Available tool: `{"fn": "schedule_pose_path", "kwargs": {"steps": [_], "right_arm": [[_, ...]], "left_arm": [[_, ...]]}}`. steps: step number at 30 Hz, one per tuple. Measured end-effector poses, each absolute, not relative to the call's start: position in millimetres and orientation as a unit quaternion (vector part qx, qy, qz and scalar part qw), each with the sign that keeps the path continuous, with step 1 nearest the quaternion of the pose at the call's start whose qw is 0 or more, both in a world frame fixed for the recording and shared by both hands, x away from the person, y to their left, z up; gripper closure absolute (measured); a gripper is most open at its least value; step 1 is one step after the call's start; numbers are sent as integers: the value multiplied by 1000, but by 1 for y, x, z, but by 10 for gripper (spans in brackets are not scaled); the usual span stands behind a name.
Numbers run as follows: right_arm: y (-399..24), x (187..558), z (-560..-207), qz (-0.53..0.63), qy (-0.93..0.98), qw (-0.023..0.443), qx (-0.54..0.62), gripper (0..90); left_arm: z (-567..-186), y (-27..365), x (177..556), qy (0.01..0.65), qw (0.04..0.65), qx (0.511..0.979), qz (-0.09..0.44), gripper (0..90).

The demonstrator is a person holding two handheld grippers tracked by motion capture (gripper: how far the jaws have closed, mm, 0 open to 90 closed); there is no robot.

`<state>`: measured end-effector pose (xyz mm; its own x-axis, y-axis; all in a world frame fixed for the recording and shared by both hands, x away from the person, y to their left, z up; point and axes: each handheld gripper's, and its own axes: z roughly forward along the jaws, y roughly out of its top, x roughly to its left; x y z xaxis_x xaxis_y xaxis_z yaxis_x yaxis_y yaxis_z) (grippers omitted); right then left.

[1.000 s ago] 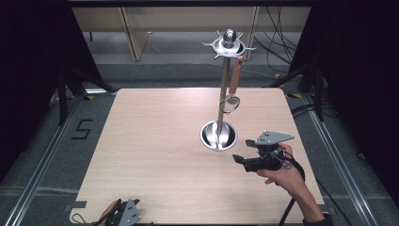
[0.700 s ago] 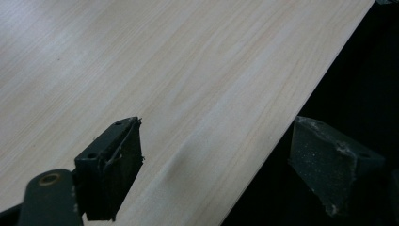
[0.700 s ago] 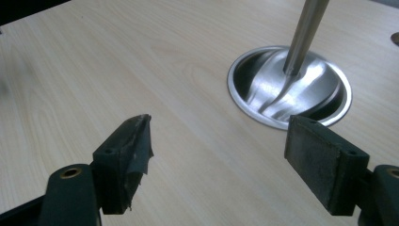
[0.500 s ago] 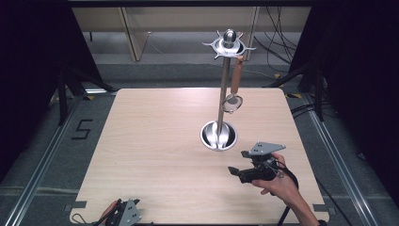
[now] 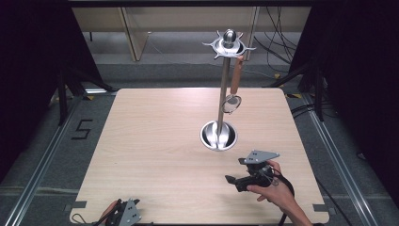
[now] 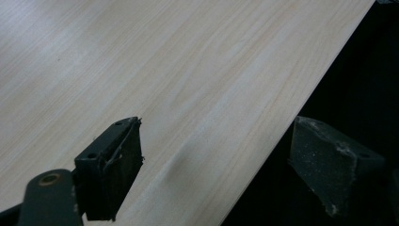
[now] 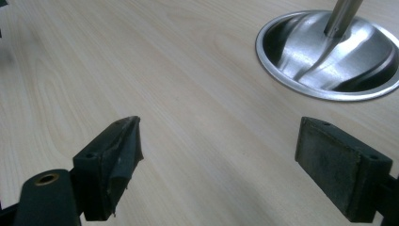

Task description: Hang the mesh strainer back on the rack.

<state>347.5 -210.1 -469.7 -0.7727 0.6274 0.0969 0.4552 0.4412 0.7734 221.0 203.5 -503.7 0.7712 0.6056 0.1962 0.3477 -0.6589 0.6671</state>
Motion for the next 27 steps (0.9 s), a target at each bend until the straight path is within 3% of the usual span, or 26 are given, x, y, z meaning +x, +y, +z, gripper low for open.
{"fn": "schedule_pose_path", "kwargs": {"steps": [27], "right_arm": [[-210,321,-487,406,856,87,307,161]], "left_arm": [[-504,204,221,269,313,888,206,168]]}}
